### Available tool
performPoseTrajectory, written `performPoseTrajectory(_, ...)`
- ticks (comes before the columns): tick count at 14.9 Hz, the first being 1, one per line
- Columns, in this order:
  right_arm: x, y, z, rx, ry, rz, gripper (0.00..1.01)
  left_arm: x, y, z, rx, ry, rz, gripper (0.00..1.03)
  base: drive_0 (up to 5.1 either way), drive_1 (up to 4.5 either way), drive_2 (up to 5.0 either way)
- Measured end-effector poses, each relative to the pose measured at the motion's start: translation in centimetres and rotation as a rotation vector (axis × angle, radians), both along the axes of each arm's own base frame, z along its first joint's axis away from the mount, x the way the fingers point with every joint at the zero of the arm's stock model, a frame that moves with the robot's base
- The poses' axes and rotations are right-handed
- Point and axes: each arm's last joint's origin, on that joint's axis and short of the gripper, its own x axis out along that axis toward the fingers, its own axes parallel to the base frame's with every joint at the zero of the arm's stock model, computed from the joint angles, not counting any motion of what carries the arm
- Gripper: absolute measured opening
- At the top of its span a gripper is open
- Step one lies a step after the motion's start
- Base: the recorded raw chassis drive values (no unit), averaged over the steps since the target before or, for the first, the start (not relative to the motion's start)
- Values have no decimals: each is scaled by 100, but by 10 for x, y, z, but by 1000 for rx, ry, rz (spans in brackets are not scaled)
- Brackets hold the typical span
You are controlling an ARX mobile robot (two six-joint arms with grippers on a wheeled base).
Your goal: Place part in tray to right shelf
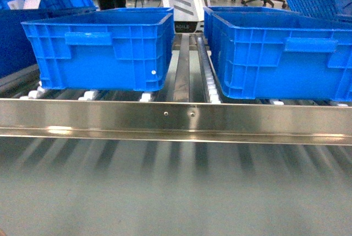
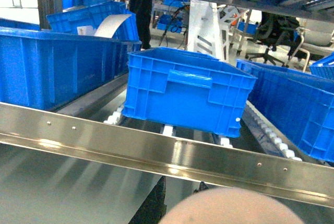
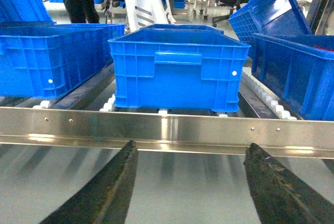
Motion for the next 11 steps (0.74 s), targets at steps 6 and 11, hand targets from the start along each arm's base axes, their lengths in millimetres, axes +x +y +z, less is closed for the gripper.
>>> performPoseTrajectory(6, 0, 0, 0, 0, 0, 0, 98, 0, 0, 0, 0, 0, 0, 12, 0, 0, 0)
performPoseTrajectory(11, 0, 0, 0, 0, 0, 0, 98, 0, 0, 0, 0, 0, 0, 12, 0, 0, 0)
